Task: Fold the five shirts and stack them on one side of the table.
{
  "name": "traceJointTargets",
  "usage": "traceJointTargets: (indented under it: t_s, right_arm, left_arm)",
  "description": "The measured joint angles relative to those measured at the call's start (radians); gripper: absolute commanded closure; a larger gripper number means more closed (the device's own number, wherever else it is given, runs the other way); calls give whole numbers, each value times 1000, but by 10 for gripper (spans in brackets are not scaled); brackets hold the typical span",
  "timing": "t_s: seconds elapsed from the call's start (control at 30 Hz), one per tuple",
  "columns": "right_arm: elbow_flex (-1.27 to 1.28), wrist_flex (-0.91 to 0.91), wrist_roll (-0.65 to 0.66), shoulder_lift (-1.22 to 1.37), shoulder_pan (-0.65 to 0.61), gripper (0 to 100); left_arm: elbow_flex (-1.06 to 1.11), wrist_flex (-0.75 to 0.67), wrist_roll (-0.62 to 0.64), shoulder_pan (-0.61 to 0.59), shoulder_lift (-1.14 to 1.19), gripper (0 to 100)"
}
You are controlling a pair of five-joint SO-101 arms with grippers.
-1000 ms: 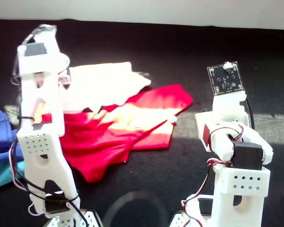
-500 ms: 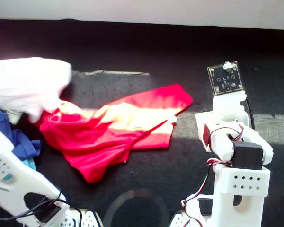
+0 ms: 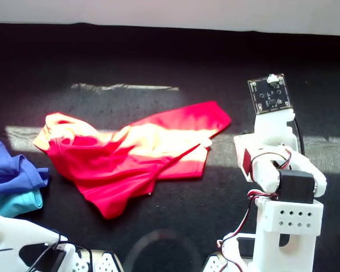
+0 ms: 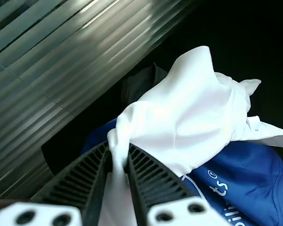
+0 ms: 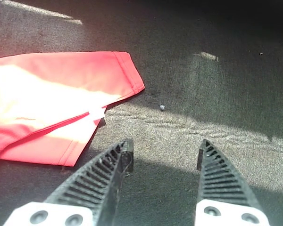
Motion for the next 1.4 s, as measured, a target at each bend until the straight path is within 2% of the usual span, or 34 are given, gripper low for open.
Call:
traceJointTargets:
  t_s: [0.07, 0.13, 0.23, 0.3, 0.5, 0.63, 0.87, 1.0, 1.17, 1.4]
  right_arm:
    - [26, 0, 0, 0, 0, 776]
    - [68, 0, 0, 0, 0, 776]
    - [123, 0, 0, 0, 2, 776]
    - [141, 0, 0, 0, 2, 776]
    - [141, 0, 0, 0, 2, 776]
    - [141, 0, 0, 0, 0, 776]
    - [103, 0, 0, 0, 0, 776]
    - [55, 0, -107, 3, -8, 776]
    - [63, -55, -176, 9, -186, 776]
    - [216, -221, -183, 21, -578, 776]
  left_arm:
    - [-2, 0, -55, -9, 55, 928]
    - [-2, 0, -97, -21, 100, 829]
    - [-2, 0, -112, -34, 120, 709]
    - [-2, 0, -110, -35, 120, 713]
    - [-2, 0, 46, 28, 57, 733]
    - [-2, 5, 146, 157, -78, 733]
    - [3, 5, 170, 496, -241, 733]
    - [153, 5, 170, 631, -293, 733]
    - [459, 5, 170, 582, -393, 733]
    - [787, 5, 120, 362, -614, 733]
